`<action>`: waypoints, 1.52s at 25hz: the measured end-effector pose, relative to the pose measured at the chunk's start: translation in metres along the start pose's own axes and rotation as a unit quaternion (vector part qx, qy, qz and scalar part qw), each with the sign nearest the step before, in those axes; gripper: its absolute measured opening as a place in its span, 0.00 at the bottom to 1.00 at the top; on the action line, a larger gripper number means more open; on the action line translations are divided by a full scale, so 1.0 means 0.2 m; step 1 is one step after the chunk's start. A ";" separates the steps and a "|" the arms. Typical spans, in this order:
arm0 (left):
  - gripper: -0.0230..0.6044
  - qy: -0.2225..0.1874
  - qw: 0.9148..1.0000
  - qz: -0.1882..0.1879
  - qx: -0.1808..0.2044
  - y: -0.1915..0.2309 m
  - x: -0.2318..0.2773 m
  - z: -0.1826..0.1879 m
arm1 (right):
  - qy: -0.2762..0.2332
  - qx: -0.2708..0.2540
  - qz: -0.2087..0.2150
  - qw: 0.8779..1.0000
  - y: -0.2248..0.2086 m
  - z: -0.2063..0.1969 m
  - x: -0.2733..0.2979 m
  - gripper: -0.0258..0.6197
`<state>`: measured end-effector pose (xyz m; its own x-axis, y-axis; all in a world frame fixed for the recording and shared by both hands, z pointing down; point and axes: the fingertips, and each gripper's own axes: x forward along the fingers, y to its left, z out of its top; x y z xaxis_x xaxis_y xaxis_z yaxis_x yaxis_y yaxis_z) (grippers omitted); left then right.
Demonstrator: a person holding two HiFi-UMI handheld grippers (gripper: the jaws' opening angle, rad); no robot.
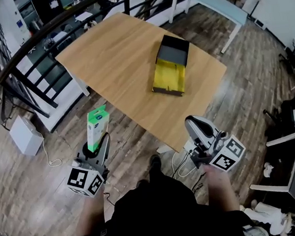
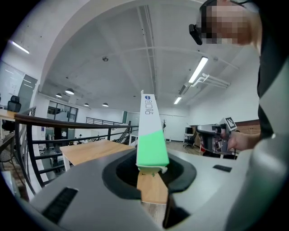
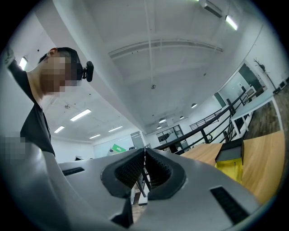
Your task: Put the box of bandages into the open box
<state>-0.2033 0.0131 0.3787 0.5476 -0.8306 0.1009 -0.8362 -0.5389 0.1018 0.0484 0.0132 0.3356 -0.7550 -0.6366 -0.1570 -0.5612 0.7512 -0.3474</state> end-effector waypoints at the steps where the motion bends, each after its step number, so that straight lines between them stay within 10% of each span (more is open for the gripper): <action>1: 0.19 0.002 1.000 0.002 0.000 0.01 0.04 0.00 | 0.001 0.001 0.002 1.000 -0.04 0.01 0.02 0.10; 26: 0.19 -0.005 1.000 0.031 0.000 0.02 0.72 0.21 | 0.000 0.036 0.032 0.999 -0.73 0.21 0.14 0.10; 38: 0.19 -0.006 1.000 0.013 -0.001 0.41 0.92 0.22 | -0.001 0.038 0.003 0.999 -0.90 0.20 0.51 0.10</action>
<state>-0.1718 -0.1906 0.3613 0.5253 -0.8459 0.0922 -0.8500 -0.5168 0.1018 0.0857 -0.1933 0.3452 -0.7576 -0.6328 -0.1602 -0.5300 0.7395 -0.4149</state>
